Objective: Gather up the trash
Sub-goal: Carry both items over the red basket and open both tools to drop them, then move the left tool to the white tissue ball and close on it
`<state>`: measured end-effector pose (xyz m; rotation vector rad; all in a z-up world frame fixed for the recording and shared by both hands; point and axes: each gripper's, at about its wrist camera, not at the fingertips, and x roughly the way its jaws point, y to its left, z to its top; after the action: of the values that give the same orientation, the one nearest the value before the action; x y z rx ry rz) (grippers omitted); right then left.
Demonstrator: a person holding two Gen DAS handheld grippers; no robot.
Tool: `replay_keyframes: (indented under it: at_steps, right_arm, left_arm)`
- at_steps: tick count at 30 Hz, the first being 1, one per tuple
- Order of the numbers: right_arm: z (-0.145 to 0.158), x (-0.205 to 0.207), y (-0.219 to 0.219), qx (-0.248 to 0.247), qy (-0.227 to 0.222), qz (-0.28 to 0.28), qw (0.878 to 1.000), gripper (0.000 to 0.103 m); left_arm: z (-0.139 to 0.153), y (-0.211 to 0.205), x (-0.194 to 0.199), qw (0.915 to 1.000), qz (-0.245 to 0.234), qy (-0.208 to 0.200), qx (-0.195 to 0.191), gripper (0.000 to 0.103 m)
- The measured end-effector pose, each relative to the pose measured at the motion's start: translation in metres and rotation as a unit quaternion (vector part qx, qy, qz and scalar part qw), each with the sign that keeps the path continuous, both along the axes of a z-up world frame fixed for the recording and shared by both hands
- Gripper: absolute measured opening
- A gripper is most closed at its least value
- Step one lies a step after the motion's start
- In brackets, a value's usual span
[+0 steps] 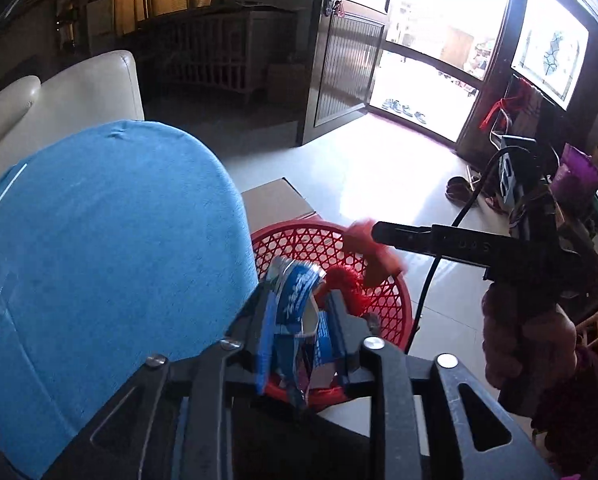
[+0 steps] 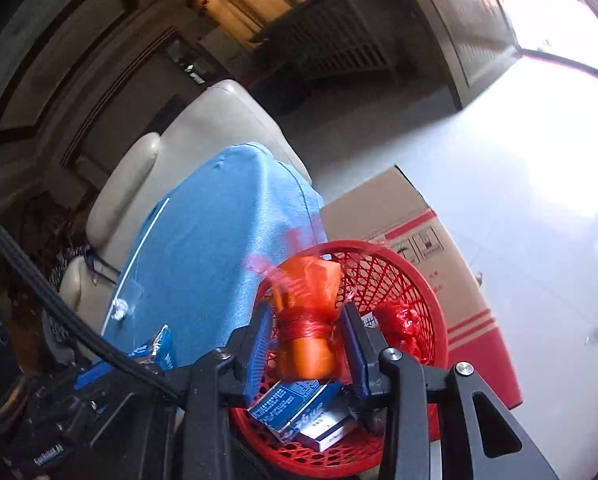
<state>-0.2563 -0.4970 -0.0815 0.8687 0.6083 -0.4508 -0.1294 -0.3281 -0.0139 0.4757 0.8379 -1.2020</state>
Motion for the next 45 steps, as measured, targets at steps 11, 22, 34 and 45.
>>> replay_keyframes:
  at_steps: [11, 22, 34, 45]
  right_arm:
    - [0.013, 0.012, 0.005, -0.016, -0.020, 0.005, 1.000, 0.067]
    - [0.020, 0.060, 0.049, -0.035, -0.014, 0.079, 0.996, 0.067]
    - [0.019, 0.094, 0.074, -0.038, 0.004, 0.115, 0.993, 0.067]
    - [0.007, 0.116, 0.086, -0.031, 0.029, 0.133, 0.990, 0.067]
  left_arm:
    - [0.006, 0.053, 0.053, 0.9961, 0.087, -0.009, -0.013, 0.062]
    - [-0.012, 0.157, 0.105, 0.9726, 0.230, -0.028, 0.017, 0.063]
    - [-0.007, 0.238, 0.223, 0.9281, 0.368, -0.048, 0.030, 0.068]
    - [-0.013, 0.247, 0.362, 0.8761, 0.475, 0.078, 0.021, 0.068]
